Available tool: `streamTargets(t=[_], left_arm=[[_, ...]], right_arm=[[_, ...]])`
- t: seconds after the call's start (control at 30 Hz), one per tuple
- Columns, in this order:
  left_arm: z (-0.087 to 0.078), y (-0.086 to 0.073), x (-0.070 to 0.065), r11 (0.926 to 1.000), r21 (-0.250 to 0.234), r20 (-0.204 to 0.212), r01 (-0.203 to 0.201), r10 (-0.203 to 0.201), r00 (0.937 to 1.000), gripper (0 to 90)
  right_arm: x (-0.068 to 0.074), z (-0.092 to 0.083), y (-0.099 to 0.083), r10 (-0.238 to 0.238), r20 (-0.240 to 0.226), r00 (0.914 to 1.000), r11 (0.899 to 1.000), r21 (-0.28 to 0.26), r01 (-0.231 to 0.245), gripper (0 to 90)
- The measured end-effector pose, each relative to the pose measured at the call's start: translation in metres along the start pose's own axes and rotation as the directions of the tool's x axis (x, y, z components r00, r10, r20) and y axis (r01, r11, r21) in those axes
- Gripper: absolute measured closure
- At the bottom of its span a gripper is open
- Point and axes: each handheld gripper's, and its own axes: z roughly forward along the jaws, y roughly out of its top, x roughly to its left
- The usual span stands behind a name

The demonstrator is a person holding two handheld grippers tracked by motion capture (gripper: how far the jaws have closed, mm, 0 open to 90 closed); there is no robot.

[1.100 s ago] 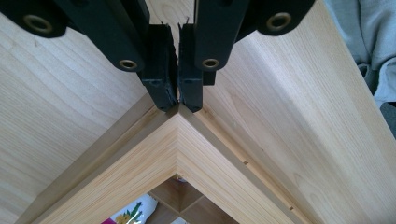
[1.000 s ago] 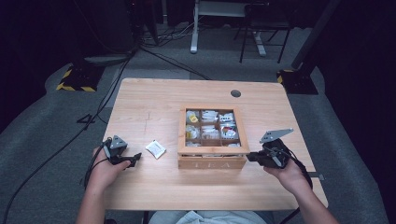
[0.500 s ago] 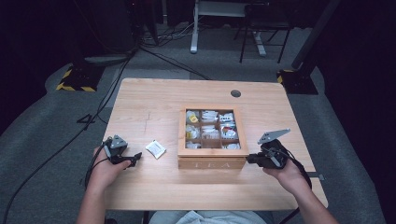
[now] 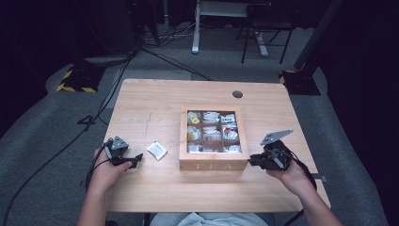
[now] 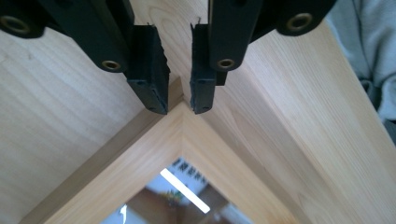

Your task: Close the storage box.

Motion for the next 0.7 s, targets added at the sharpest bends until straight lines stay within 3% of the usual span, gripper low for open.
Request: streamTargets(t=[0.07,0.13,0.17,0.2,0.33,0.37,0.43,0.6,0.7], left_arm=[[0.000,0.000,0.000,1.0000,0.002,-0.003,-0.002,0.002,1.0000,25.2],[-0.001,-0.001,-0.002,1.0000,0.001,-0.010,0.005,-0.005,0.9999,25.3],[-0.001,-0.001,-0.002,1.0000,0.001,-0.010,0.005,-0.005,0.9999,25.3],[-0.001,-0.001,-0.003,0.9999,-0.002,-0.010,0.013,-0.013,0.9999,25.3],[-0.002,-0.003,-0.004,0.9999,-0.003,-0.010,0.011,-0.011,0.9999,25.3],[-0.002,-0.003,-0.004,0.9999,-0.003,-0.010,0.011,-0.011,0.9999,25.3],[-0.002,-0.003,-0.004,1.0000,-0.003,-0.012,0.009,-0.009,0.9999,25.2],[-0.002,-0.002,-0.005,1.0000,-0.001,-0.014,0.008,-0.008,0.9999,24.9],[-0.002,-0.002,-0.005,0.9999,0.005,-0.012,0.009,-0.008,0.9999,24.4]], right_arm=[[-0.001,-0.009,0.002,0.004,-0.006,1.0000,0.999,-0.034,-0.004,61.7],[-0.005,-0.016,0.002,0.008,-0.005,1.0000,0.996,-0.089,-0.008,55.0],[-0.005,-0.016,0.002,0.008,-0.005,1.0000,0.996,-0.089,-0.008,55.0],[-0.010,-0.021,0.002,0.011,-0.003,0.9999,0.990,-0.142,-0.012,50.0],[-0.020,-0.030,0.002,0.020,0.044,0.9988,0.975,-0.224,-0.009,46.0],[-0.020,-0.030,0.002,0.020,0.044,0.9988,0.975,-0.224,-0.009,46.0],[-0.029,-0.034,0.002,0.034,0.069,0.9970,0.963,-0.268,-0.014,43.6],[-0.049,-0.036,0.000,0.071,0.092,0.9932,0.944,-0.327,-0.038,39.7],[-0.061,-0.034,-0.004,0.106,0.115,0.9876,0.939,-0.339,-0.061,39.2]])
